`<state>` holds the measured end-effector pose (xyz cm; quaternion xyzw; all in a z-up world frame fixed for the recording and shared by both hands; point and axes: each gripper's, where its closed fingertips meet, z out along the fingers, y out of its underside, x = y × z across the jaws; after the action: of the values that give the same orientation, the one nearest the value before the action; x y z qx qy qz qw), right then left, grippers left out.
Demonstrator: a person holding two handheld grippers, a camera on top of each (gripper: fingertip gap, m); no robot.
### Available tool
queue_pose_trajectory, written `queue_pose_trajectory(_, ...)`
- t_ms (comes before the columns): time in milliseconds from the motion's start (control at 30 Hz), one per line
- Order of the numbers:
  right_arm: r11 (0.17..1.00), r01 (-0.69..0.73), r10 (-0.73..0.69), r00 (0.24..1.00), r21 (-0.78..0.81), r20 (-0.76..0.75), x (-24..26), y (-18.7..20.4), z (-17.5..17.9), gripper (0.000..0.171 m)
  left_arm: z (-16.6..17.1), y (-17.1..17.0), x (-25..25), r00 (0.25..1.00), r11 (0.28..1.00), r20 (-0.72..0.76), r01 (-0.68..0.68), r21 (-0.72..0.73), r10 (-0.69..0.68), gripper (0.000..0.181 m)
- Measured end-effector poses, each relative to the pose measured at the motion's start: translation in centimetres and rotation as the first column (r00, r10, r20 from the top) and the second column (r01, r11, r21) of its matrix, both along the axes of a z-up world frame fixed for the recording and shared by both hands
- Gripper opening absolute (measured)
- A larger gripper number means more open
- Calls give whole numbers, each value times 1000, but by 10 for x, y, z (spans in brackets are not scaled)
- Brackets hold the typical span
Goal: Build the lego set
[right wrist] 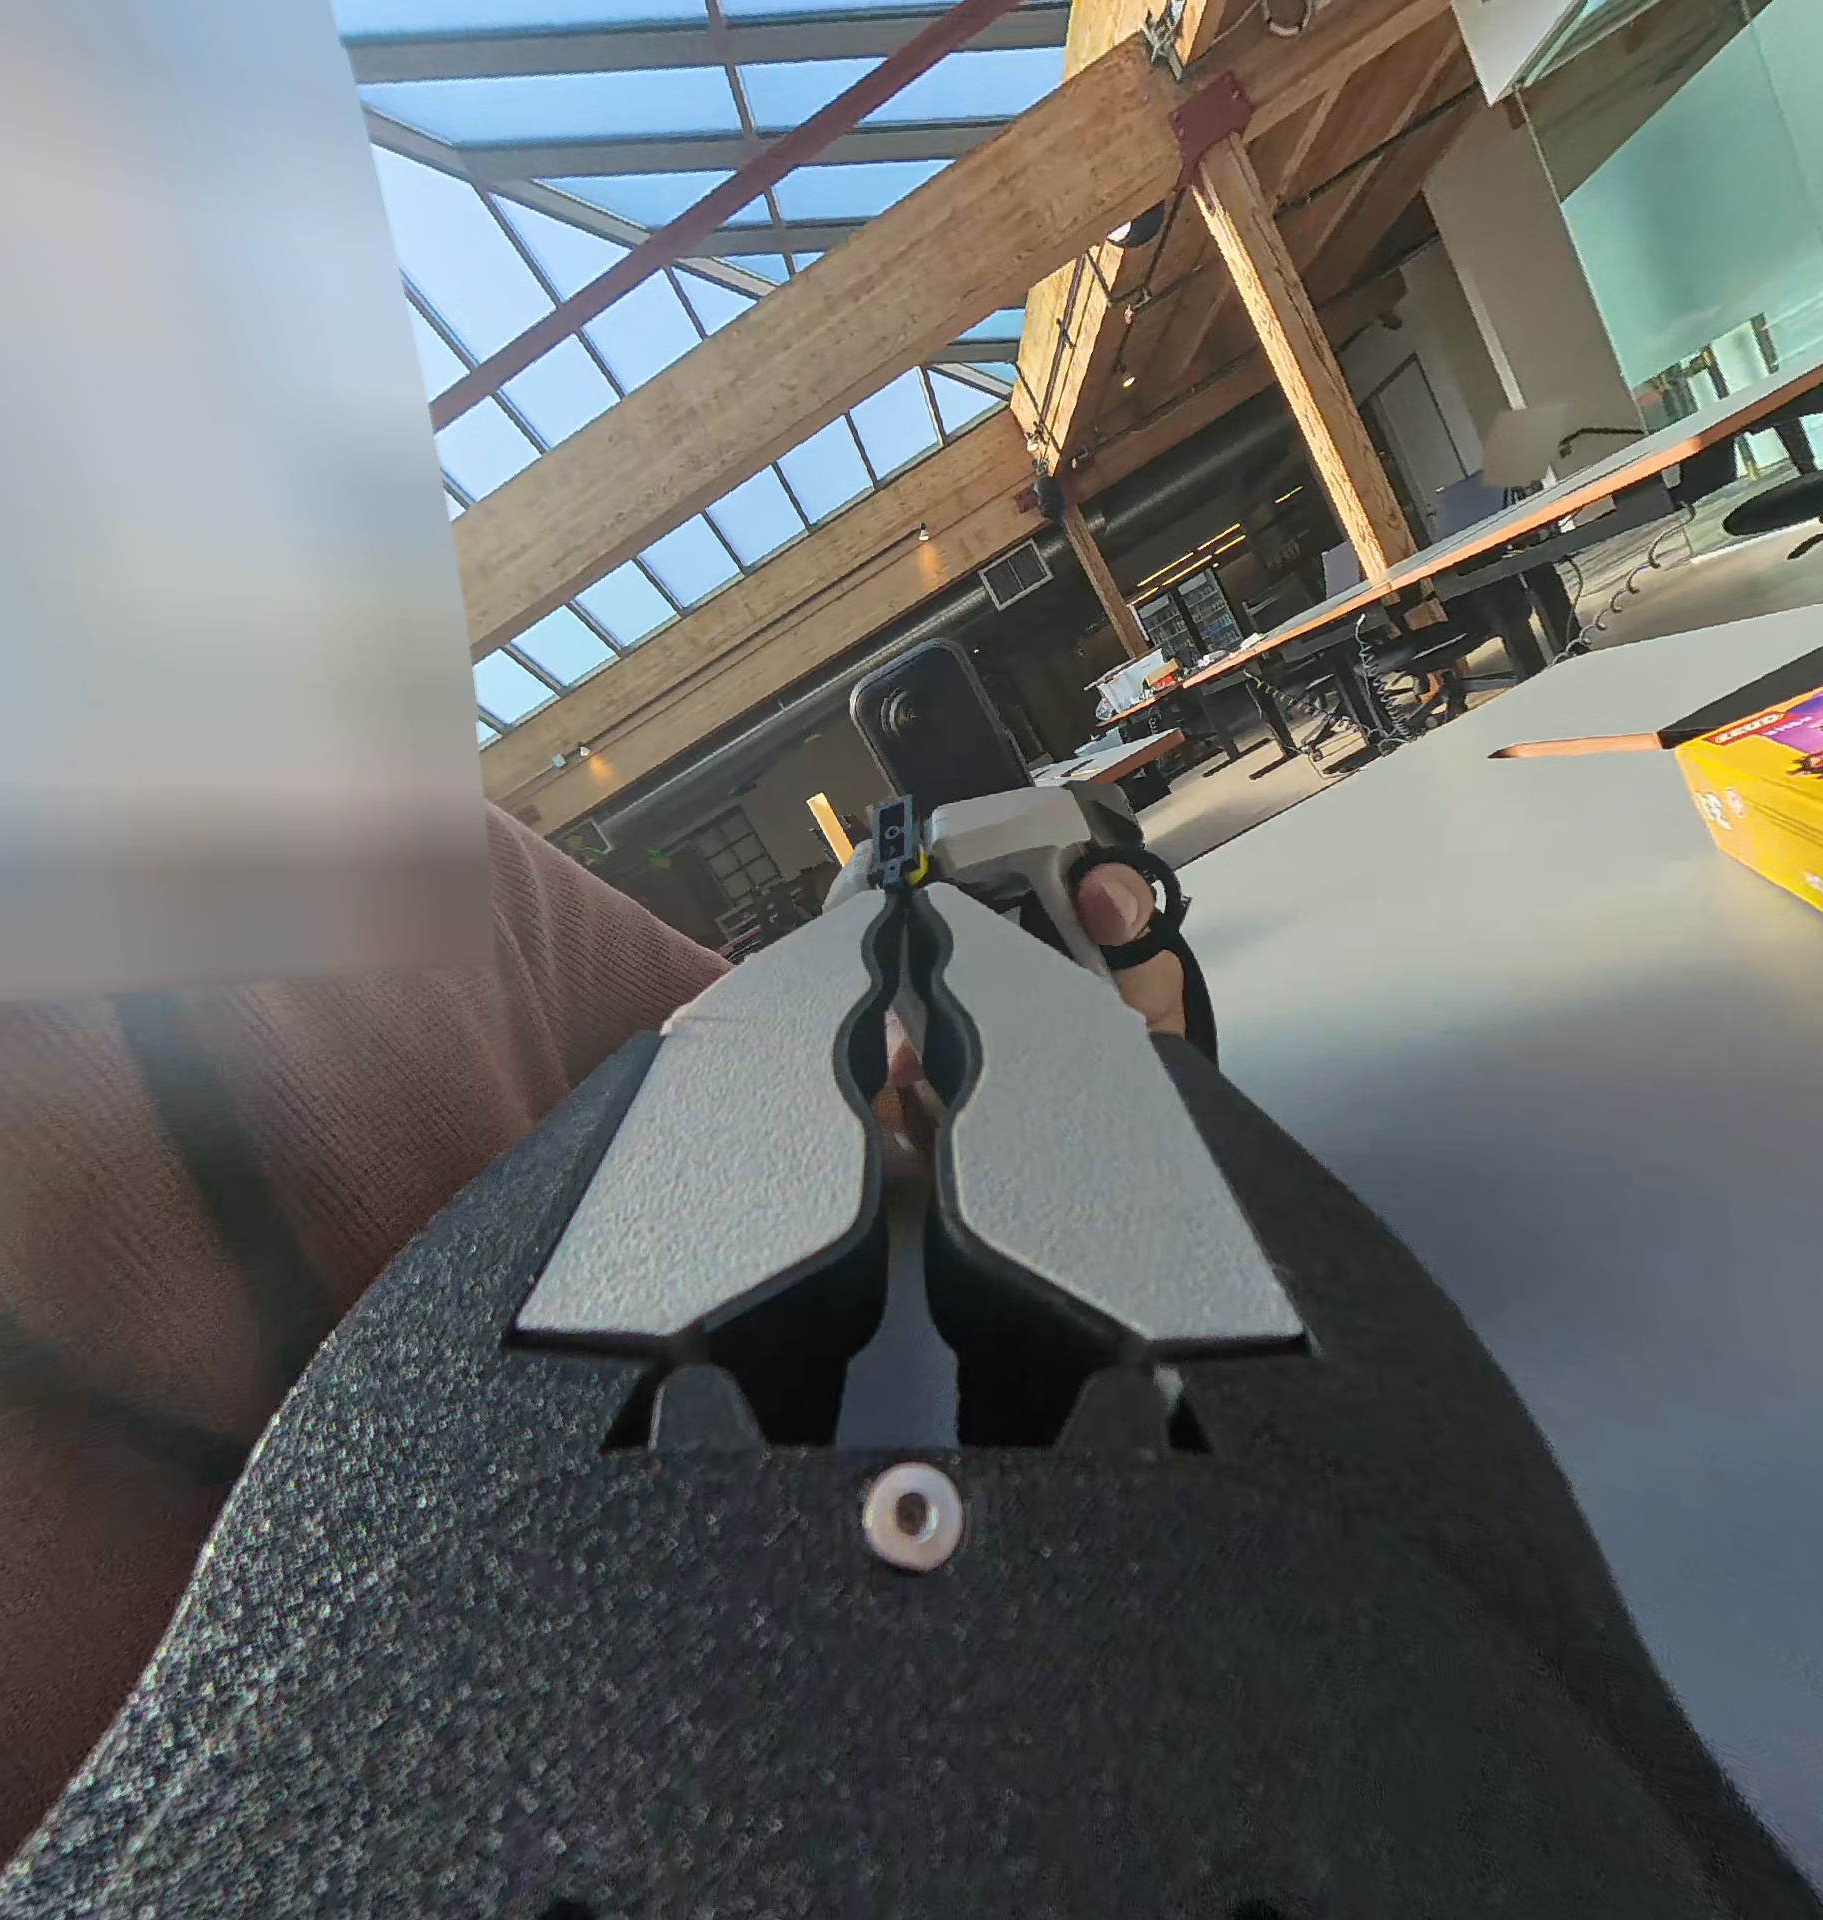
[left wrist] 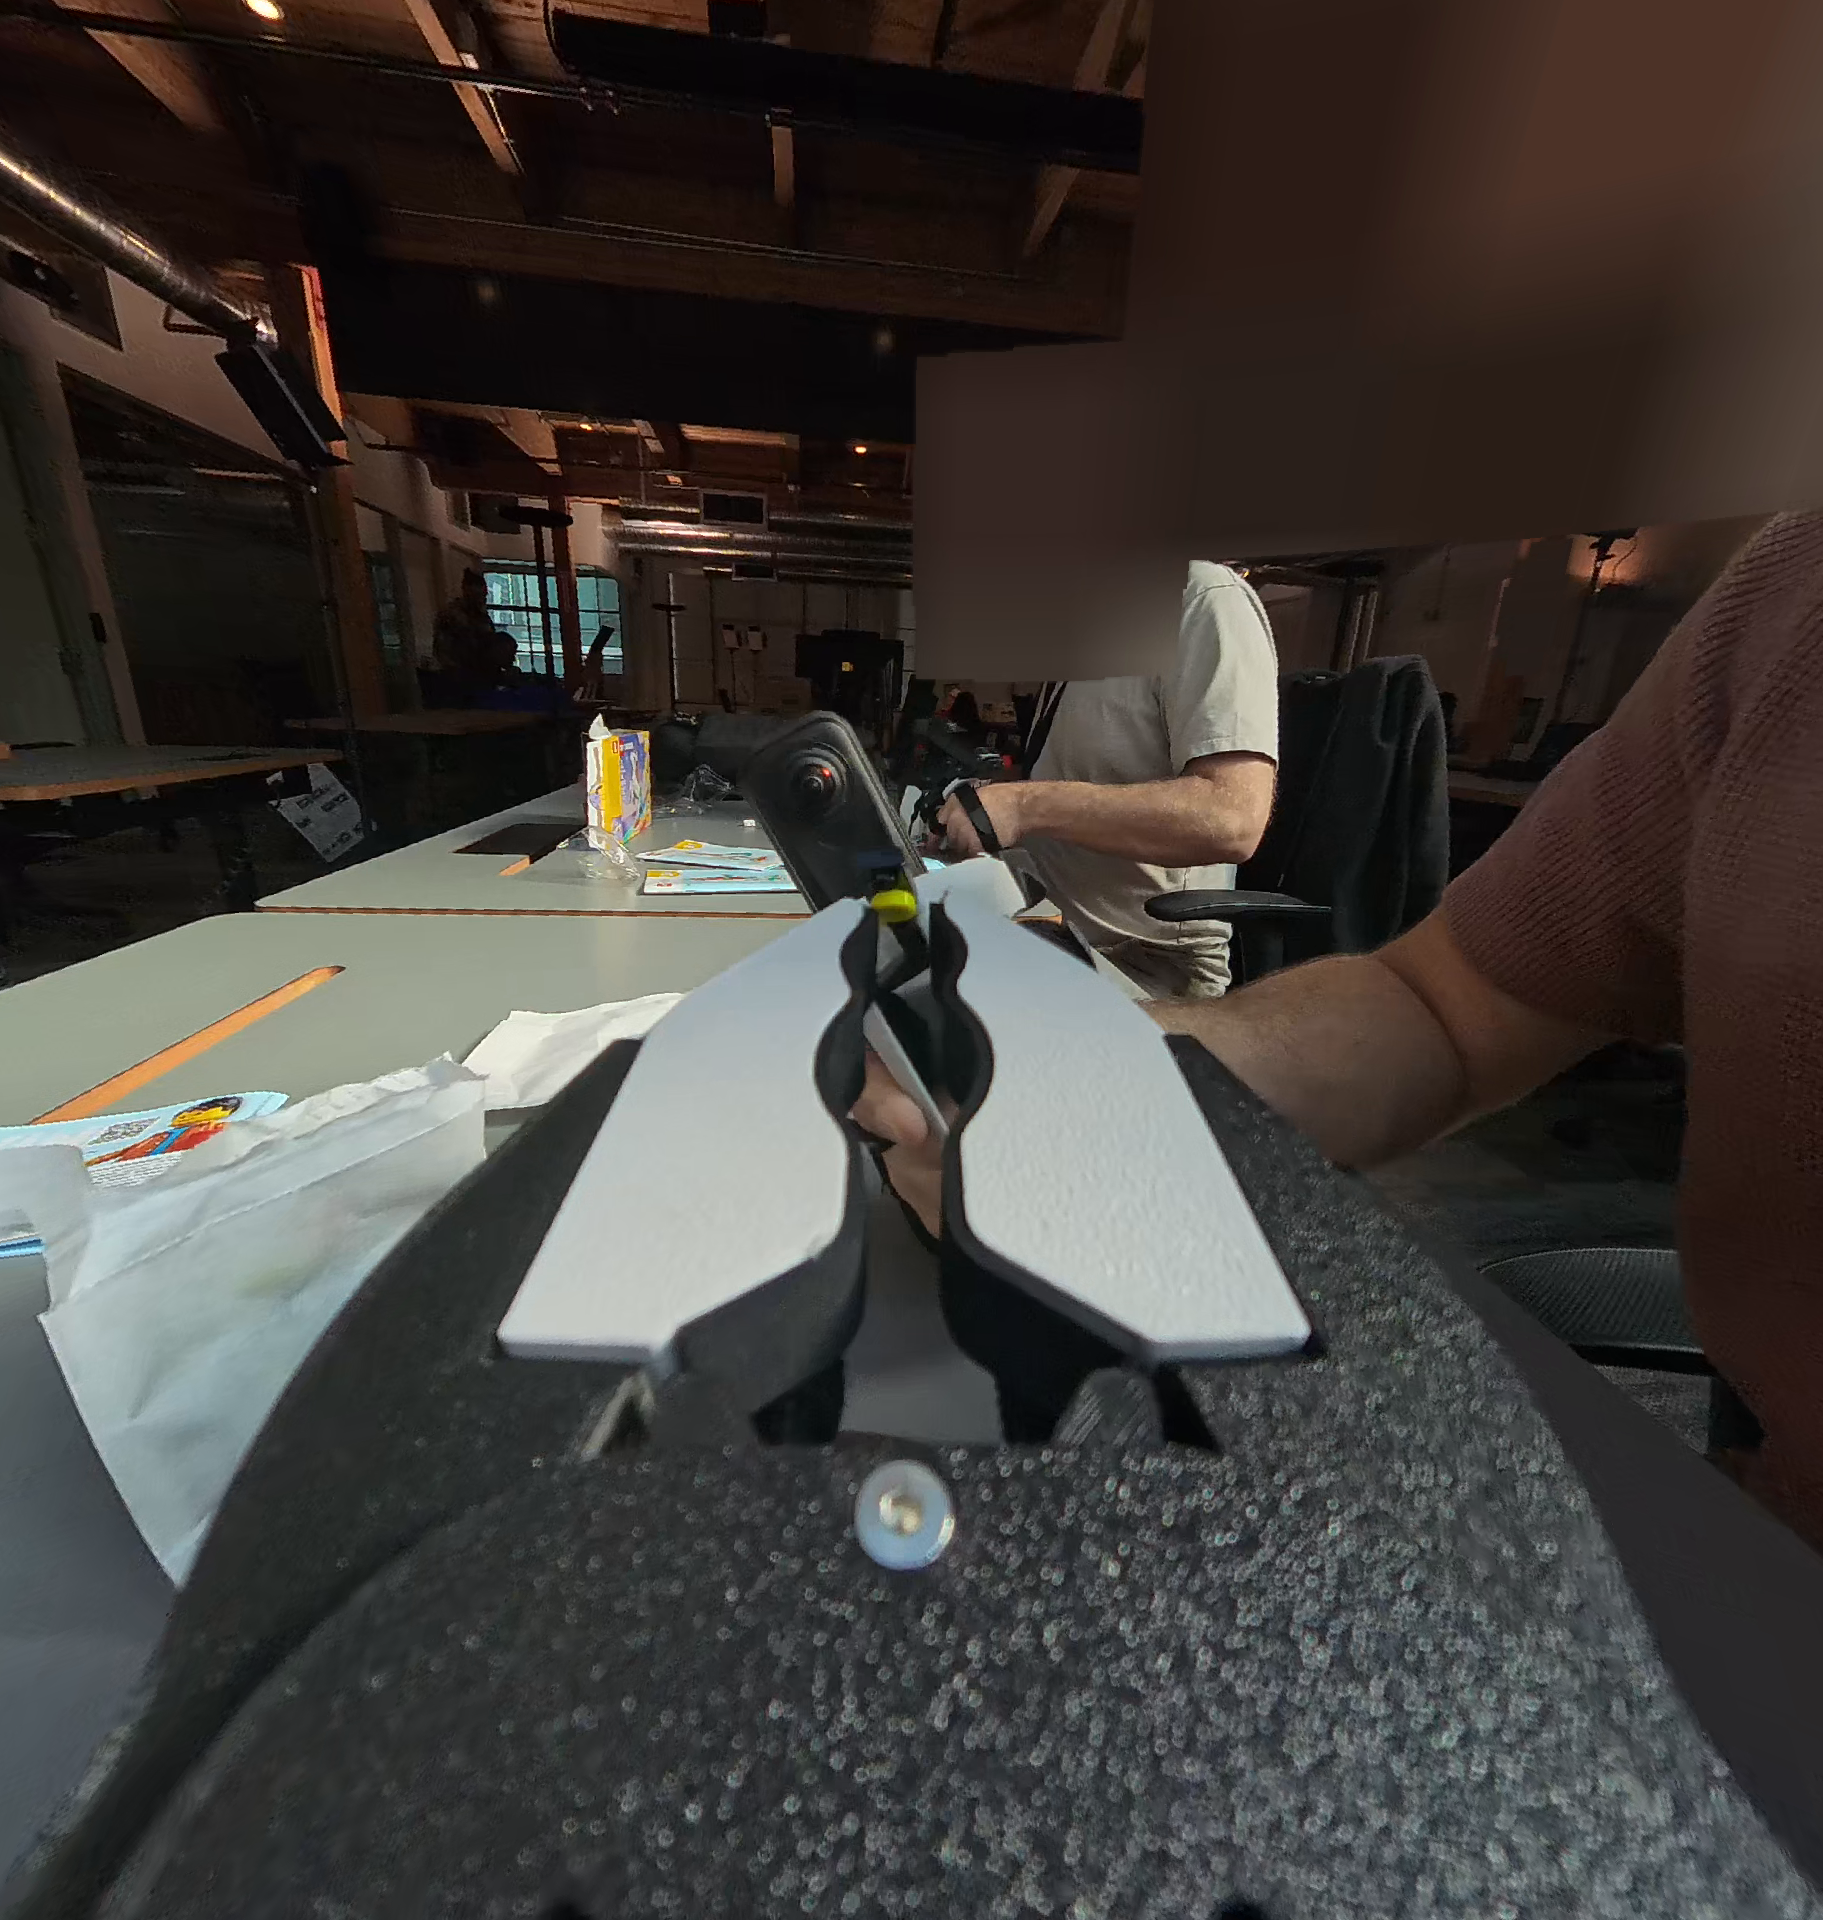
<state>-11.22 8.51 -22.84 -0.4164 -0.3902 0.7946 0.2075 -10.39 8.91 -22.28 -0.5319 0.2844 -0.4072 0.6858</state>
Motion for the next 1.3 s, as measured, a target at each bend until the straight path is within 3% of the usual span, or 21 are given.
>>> queue_pose_trajectory(133,1000,-24,24,1000,-2,-2,0,-4,0,1,1,1,-1,1000,1000,1,-18,6,18,15)
queue_pose_trajectory(467,999,-31,31,999,-14,20,-2,-3,-4,1,-2,0,-3,1000,1000,-19,-12,0,12,7)
queue_pose_trajectory(533,998,11,-14,998,62,53,-4,1,-10,12,-2,2,-6,1000,1000,14,-5,-27,6,7)
queue_pose_trajectory(833,858,232,-263,965,458,5,-2,5,-11,8,-7,2,-5,1000,999,-7,4,-52,-4,7)
queue_pose_trajectory(1300,919,172,-197,980,354,35,-3,4,-11,2,-8,1,-4,1000,999,-17,2,-44,-2,7)
